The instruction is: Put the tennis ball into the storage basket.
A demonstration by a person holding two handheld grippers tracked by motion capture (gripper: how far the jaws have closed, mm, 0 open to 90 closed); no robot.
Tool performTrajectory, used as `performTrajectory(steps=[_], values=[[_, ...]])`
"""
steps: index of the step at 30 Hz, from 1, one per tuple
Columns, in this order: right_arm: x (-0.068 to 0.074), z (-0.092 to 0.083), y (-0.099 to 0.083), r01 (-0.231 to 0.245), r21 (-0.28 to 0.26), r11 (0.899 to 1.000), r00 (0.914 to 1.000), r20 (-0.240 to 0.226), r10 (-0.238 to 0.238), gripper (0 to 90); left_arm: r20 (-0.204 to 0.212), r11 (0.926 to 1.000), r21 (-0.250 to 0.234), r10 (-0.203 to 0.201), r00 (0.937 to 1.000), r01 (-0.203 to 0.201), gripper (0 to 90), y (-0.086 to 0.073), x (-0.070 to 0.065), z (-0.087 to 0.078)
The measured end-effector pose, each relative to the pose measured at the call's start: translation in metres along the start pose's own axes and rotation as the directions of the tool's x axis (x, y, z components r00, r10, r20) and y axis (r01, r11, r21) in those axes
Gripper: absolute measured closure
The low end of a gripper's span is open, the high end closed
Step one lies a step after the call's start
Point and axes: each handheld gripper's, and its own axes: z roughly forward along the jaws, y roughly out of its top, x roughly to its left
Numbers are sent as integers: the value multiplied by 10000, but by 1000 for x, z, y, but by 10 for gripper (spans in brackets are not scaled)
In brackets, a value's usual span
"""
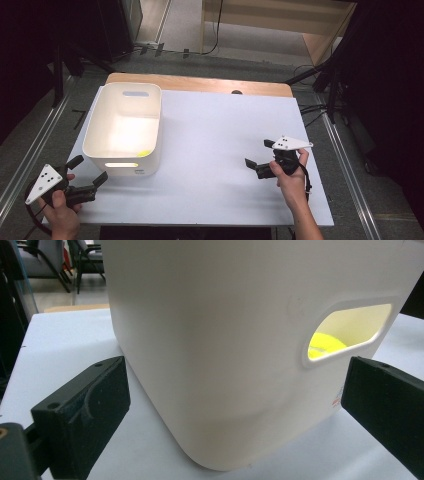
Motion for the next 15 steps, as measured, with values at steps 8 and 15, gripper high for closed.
performTrajectory(steps=[8, 15], values=[[-9, -11, -19, -316, 30, 9995, 9993, 224, 316, 0, -19, 10000, 11, 42, 10000, -42, 0, 0, 0, 0], [-14, -20, -34, -555, 0, 9985, 9977, 395, 554, 0, -69, 10000, 24, 27, 10000, -27, 0, 0, 0, 0]])
